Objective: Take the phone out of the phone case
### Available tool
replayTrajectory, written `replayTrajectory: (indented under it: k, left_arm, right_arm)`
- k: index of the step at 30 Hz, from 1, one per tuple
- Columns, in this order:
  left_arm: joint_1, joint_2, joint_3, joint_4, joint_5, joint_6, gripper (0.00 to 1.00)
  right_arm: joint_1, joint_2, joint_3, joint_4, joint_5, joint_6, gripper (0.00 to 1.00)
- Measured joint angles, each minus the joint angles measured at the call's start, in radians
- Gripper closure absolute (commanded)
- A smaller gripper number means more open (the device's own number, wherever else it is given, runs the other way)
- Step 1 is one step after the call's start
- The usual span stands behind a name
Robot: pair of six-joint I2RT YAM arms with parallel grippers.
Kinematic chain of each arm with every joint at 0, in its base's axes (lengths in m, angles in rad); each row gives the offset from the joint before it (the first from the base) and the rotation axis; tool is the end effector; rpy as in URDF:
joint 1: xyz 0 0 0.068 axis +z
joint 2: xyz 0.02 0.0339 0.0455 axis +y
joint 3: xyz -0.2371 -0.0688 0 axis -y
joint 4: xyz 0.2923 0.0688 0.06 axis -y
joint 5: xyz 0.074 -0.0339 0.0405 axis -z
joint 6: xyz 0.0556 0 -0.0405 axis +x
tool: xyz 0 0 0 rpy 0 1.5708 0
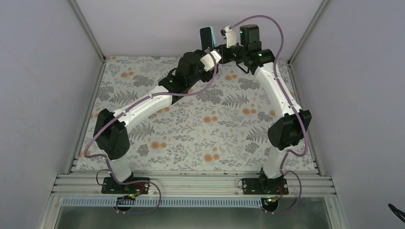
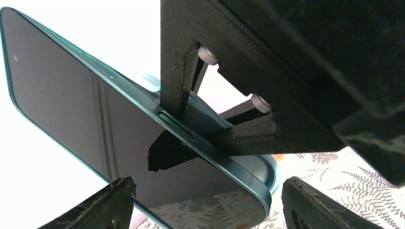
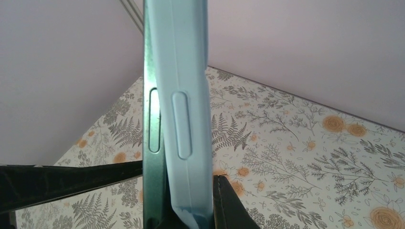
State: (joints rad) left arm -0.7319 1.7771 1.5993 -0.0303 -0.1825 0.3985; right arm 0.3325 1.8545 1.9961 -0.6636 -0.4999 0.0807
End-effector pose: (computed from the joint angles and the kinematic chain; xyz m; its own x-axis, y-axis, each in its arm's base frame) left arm 0.3733 -0.3218 0.3263 0.0621 0.4572 -0.8872 0.5436 0.7300 0.4142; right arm 0.4391 0.1798 0.3805 -0.5245 -0.1063 -0.8447 -0.6390 0.7048 0.3081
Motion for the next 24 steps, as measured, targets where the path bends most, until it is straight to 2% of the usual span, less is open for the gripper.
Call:
replayTrajectory:
  k: [11, 24]
  left_arm:
    - [0.015, -0.071, -0.038, -0.008, 0.101, -0.029, 0.23]
    - [0.024, -0.061, -0.038, -0.009, 0.061, -0.040, 0.23]
  right_arm:
    - [0.000, 0.000, -0.001, 0.006, 0.008, 0.000, 0.97]
    - [0.011, -0.001, -0.001, 0.006, 0.008, 0.000, 0.97]
